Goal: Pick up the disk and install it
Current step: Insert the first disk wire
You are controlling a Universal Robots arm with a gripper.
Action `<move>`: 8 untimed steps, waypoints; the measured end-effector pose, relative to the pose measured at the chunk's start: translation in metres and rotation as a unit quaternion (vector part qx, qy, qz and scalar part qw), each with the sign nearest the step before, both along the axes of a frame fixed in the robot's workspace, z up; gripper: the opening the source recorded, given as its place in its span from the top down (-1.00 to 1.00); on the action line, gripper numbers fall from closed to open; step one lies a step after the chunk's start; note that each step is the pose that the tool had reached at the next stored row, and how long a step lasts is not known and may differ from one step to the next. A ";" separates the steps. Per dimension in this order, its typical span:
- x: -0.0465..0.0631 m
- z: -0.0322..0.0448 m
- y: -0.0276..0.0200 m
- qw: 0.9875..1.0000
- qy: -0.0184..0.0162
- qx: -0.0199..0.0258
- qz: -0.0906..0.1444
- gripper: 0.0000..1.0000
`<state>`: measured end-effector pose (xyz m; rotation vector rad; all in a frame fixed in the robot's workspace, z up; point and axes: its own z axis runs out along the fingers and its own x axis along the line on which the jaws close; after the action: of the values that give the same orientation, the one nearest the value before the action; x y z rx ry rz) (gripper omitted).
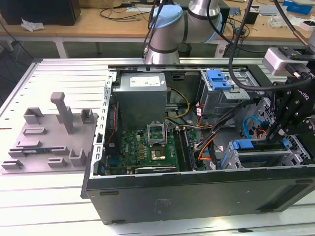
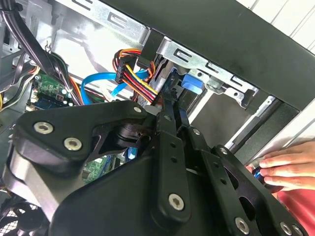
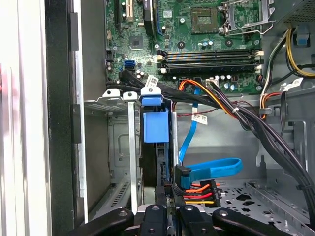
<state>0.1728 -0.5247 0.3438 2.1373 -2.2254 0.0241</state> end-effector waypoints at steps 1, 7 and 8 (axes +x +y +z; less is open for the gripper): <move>0.000 -0.0002 0.0000 1.000 0.000 0.000 0.000 0.66; 0.000 -0.0013 0.0000 1.000 0.000 0.000 0.000 0.66; 0.000 -0.0016 0.0000 1.000 0.000 0.000 0.000 0.66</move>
<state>0.1731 -0.5247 0.3422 2.1373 -2.2253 0.0242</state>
